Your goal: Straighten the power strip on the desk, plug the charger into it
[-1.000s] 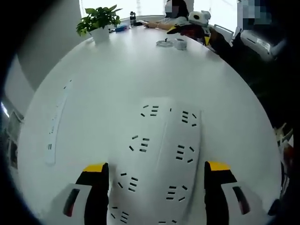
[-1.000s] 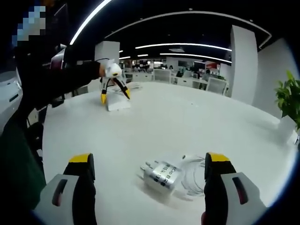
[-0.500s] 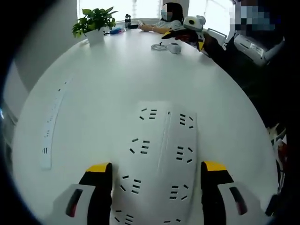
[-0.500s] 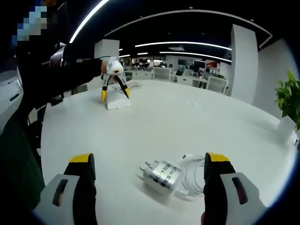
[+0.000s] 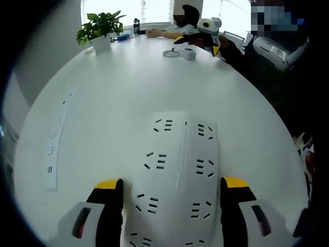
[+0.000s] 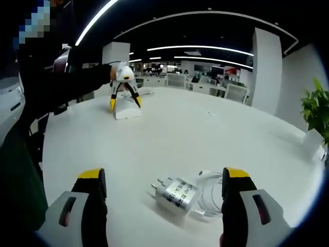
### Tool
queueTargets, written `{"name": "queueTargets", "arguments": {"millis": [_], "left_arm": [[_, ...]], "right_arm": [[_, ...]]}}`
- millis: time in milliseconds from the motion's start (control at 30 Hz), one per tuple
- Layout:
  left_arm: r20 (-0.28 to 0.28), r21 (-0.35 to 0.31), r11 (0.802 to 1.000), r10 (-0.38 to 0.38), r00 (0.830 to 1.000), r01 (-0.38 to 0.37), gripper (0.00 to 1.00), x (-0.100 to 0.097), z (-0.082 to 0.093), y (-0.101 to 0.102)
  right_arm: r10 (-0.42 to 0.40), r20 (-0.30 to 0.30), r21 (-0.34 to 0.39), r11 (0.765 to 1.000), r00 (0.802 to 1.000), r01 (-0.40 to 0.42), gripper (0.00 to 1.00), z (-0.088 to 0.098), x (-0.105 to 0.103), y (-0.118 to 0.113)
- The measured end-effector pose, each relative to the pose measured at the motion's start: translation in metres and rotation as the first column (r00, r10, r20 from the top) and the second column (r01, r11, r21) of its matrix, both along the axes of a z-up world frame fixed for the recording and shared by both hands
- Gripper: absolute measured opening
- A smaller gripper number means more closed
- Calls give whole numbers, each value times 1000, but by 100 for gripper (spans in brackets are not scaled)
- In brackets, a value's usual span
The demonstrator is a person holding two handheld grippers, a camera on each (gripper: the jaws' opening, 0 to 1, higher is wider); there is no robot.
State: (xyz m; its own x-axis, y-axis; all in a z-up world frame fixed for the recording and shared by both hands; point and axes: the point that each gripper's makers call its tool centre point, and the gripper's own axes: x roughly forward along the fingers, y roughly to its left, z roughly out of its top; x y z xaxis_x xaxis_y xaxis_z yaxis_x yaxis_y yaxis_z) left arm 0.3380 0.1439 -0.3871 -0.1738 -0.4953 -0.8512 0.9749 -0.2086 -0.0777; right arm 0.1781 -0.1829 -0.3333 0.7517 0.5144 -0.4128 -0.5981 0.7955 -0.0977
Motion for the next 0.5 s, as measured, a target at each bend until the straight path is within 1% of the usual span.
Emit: {"name": "queueTargets", "arguments": {"millis": [67,133,167,300,500], "left_arm": [[1,-5,1000,-5,1000,5,77,-1,0,0],[26,-3,1000,-17,1000,17,76,0,-1,1],[29,-5,1000,-21,999,21,76,-2,-1,0],[33,-1,999,-48,998,48,72,-9,-1,-1],[36,-5,999,-52,998,52,72,-10,-1,-1]], "right_arm": [[-1,0,-2,1000,1000,1,92,0,0,0],[-3,-1,0,1000,1000,3,92,0,0,0],[-3,-2,-1,1000,1000,3,92,-1,0,0],[0,-9,-5,1000,1000,0,92,-4,1,2],[9,-8,-3,1000,1000,-9,92,-3,2,5]]}}
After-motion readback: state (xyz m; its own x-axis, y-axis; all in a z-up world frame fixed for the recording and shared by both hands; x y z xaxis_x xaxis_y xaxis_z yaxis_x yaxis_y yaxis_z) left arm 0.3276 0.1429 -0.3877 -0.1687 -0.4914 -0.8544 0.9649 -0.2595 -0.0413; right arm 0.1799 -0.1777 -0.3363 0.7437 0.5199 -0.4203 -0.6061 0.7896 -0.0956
